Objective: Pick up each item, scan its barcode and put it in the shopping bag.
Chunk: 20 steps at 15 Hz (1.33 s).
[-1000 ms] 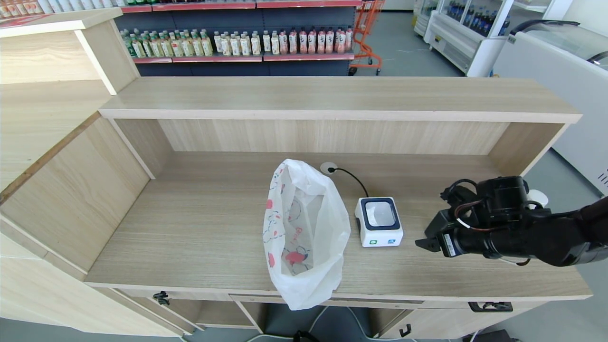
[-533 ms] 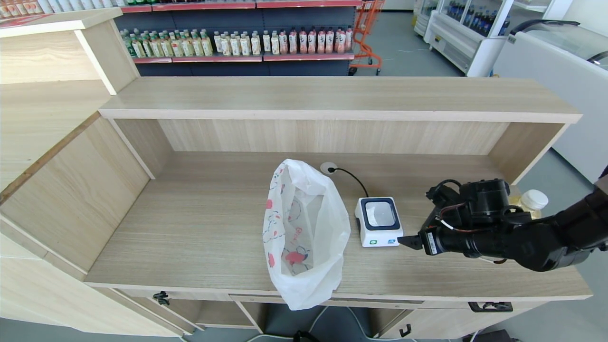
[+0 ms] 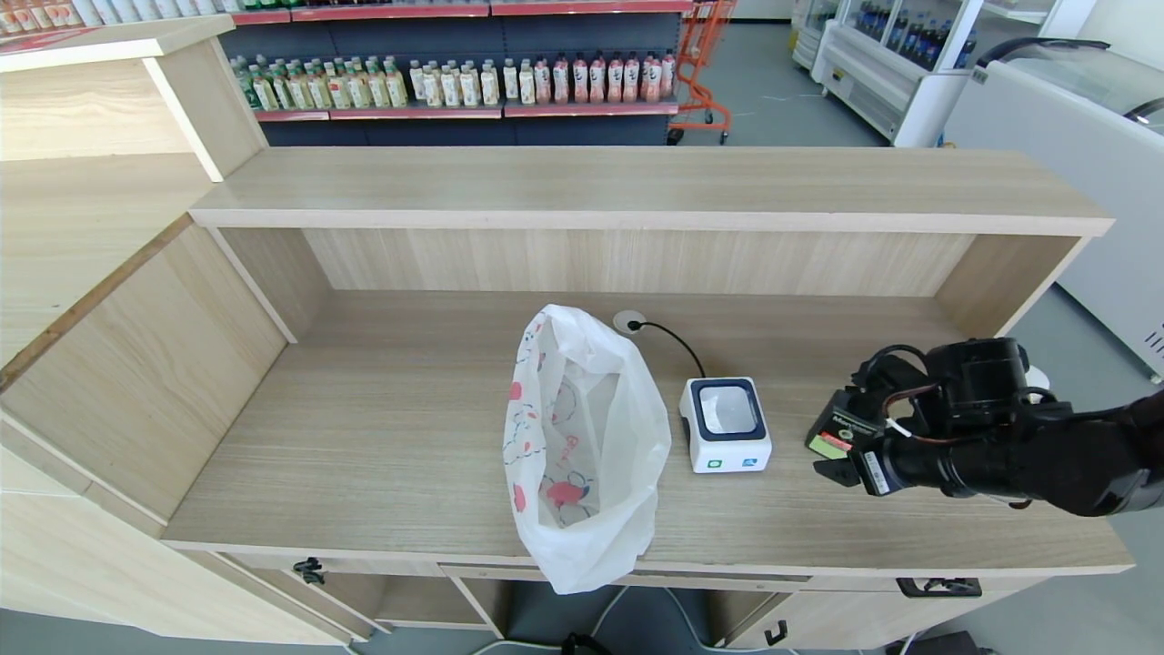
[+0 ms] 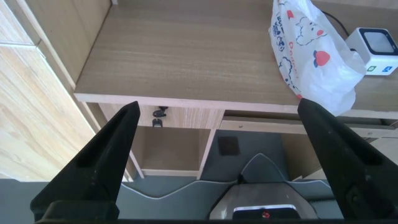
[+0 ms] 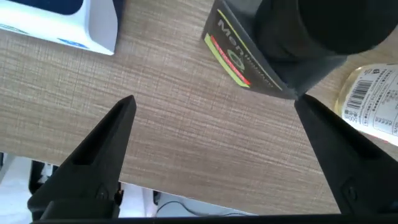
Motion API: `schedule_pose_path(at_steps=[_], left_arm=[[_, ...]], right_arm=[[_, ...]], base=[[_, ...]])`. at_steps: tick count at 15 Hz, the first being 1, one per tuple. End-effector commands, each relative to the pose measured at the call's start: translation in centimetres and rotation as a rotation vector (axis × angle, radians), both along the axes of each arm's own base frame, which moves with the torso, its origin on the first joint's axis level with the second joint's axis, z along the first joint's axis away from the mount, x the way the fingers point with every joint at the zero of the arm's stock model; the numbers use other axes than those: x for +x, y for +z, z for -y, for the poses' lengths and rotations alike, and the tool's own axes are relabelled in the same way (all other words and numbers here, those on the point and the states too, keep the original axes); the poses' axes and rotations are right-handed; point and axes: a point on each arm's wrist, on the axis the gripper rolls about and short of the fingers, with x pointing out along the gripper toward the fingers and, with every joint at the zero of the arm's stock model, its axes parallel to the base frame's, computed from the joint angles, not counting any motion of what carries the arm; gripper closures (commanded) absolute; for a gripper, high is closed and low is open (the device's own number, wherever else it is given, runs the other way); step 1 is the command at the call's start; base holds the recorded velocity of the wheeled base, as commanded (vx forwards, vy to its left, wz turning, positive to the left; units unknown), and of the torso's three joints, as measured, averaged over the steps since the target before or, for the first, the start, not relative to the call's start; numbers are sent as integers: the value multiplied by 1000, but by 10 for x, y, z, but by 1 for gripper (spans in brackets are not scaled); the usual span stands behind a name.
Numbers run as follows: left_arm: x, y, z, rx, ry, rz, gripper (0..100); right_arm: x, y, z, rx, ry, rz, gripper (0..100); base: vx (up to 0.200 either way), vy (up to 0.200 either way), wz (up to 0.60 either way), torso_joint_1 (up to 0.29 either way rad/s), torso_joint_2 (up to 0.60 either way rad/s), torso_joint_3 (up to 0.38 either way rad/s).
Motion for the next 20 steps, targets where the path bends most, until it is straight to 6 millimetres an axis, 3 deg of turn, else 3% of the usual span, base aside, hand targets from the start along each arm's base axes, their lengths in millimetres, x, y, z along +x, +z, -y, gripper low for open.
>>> schedule_pose_path(at_steps=[1, 9, 20], left_arm=[[0, 0, 0, 0, 0, 1, 0], [0, 0, 0, 0, 0, 1, 0], [0, 0, 0, -2, 0, 0, 0]], right_arm=[[2, 0, 2, 0, -5, 14, 0], [25, -25, 7, -94, 19, 97, 0], [57, -49, -7, -78, 157, 227, 0]], base=[[0, 0, 0, 0, 0, 0], [0, 0, 0, 0, 0, 0], [0, 0, 0, 0, 0, 0]])
